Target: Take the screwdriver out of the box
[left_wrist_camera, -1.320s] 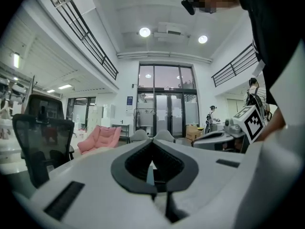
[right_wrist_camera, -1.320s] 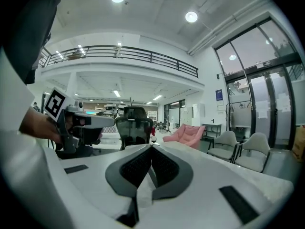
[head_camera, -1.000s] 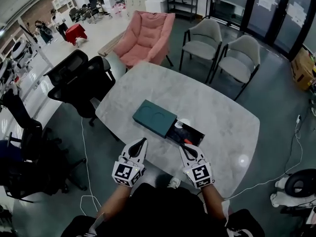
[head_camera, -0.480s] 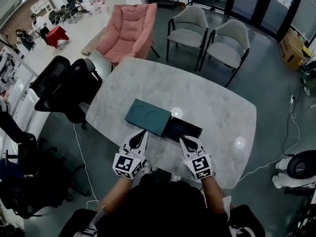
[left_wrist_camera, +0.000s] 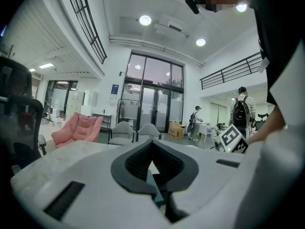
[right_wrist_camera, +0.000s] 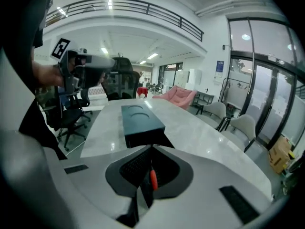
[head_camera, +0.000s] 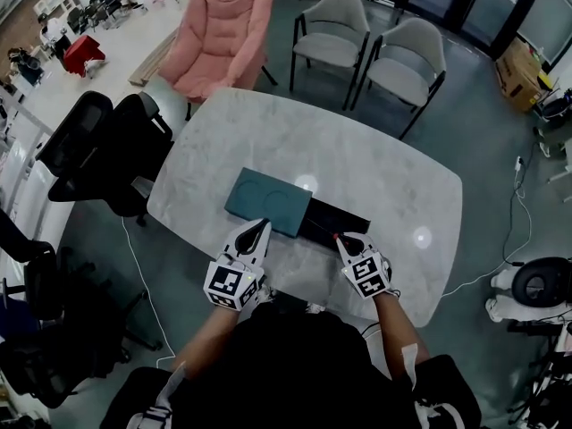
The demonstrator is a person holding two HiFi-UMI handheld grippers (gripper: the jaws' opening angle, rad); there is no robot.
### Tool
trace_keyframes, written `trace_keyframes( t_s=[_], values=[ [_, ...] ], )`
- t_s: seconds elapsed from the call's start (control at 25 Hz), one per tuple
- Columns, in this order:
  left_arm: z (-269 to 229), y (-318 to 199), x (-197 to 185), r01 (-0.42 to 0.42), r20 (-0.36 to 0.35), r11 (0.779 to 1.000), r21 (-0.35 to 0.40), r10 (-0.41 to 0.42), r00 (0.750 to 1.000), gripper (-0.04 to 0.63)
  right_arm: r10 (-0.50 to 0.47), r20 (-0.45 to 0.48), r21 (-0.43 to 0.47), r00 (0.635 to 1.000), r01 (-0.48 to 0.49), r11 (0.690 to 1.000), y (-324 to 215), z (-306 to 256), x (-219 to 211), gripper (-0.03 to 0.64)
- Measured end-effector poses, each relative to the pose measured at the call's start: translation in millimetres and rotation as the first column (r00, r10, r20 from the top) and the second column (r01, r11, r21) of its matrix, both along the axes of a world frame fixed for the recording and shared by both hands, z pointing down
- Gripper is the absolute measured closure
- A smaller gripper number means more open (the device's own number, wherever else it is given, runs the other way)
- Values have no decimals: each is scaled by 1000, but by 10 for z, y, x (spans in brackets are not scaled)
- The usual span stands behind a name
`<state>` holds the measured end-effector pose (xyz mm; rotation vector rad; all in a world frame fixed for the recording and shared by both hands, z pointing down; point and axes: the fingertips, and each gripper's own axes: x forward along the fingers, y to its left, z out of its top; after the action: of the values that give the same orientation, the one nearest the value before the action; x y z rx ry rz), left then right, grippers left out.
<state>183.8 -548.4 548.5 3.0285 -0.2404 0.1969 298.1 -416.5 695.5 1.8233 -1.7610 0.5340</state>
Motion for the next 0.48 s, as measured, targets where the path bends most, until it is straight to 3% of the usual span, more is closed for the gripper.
trace_keyframes(
  t_s=[0.24, 0.36, 0.48],
  values=[
    [156, -44, -64, -5, 18, 1000, -23, 6, 1000, 589, -60, -5, -204, 998, 58, 977, 34, 456, 128, 589],
    [174, -49, -110, -1, 16, 999, -51, 2, 1000, 589, -104, 21, -288, 994, 105, 952, 28, 653, 121, 516],
    [137, -96, -153, 11, 3, 998, -69, -11, 1000, 589, -116, 53, -353, 992, 128, 927, -12, 820, 138, 485]
  ],
)
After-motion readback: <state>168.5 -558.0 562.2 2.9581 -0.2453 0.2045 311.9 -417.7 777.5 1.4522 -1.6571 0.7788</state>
